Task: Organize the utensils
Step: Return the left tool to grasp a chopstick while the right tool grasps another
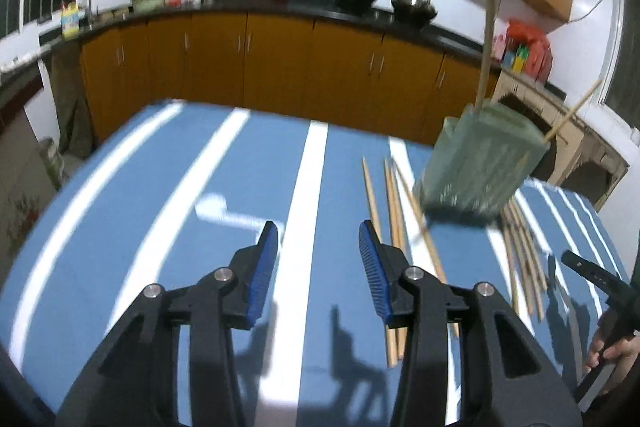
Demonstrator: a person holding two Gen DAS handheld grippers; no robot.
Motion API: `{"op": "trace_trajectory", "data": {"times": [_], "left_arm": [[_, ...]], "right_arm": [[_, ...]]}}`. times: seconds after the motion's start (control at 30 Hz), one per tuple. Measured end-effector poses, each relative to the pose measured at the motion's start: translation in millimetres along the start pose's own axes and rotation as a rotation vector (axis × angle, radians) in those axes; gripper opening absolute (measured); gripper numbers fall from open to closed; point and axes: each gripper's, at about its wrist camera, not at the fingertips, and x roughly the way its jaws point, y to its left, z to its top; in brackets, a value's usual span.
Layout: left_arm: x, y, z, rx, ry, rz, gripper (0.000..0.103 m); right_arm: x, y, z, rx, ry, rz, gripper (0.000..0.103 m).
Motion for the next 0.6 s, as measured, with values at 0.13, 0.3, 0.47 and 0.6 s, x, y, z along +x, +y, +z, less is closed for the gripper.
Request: {"op": "trace_trajectory", "data": {"times": [0.13, 0.3, 0.47, 0.6], "left_arm": [[12.3, -1.1, -13.0, 0.014, 0.033, -0.006, 0.042], [20.9, -10.0, -15.1, 0.033, 0.055, -0.021, 0.042], [28.7, -21.6, -19.8, 0.055, 0.083, -0.049, 0.040], [41.4, -28.2, -24.7, 0.058, 0.125, -0.072, 0.032]], "right_arm": [[15.6, 13.2, -4.8, -0.050, 0.041, -0.018, 0.027], [30.2, 15.2, -11.4, -0.074, 0.081, -0.061, 0.018], [24.4, 11.9, -17.1, -0.104, 0.072, -0.088, 0.008], [17.1, -11.1, -13.8, -0.010, 0.055, -0.150, 0.008]]}}
